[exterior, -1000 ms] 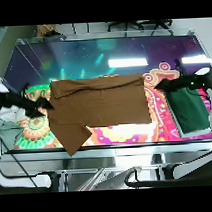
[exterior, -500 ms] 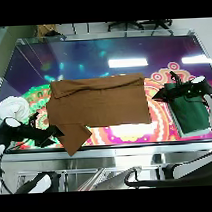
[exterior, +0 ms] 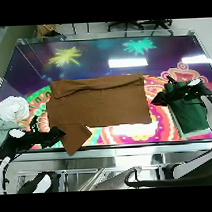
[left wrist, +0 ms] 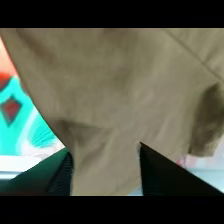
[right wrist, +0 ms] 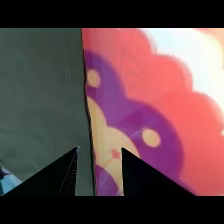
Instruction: Fold the shirts.
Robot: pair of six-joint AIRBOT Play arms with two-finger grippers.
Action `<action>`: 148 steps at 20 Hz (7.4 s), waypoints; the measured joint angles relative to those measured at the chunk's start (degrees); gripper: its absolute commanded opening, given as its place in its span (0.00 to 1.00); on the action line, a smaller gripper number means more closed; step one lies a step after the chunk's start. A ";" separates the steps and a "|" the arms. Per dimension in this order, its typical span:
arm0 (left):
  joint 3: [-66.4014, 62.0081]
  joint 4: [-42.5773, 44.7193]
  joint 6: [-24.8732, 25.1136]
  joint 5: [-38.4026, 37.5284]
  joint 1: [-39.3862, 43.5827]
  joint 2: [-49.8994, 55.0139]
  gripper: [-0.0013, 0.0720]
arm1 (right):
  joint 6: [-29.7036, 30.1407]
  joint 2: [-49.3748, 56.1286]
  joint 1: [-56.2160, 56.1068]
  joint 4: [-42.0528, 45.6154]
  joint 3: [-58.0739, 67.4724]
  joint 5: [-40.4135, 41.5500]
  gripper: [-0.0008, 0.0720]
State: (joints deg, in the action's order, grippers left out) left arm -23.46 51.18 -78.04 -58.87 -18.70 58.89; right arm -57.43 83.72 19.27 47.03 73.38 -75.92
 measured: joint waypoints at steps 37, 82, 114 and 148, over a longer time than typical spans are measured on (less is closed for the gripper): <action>-11.87 11.28 1.86 -14.60 -0.13 -20.41 0.04 | -11.93 -21.92 -0.33 10.54 -19.54 -5.25 0.05; -83.47 10.69 -3.41 -21.42 18.93 45.27 0.04 | 5.09 4.31 -7.67 -7.19 3.21 15.08 0.05; -85.40 -13.42 3.45 -20.15 23.58 27.21 0.04 | -8.68 -8.61 -28.59 -15.21 28.37 1.18 0.05; -47.25 -13.88 18.34 -13.14 0.02 -5.44 0.04 | -18.91 14.16 -29.27 3.72 28.22 1.16 0.79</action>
State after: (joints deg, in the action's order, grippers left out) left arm -70.72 37.30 -59.70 -72.01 -18.68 53.45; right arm -76.34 97.89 -10.00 50.74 101.60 -74.76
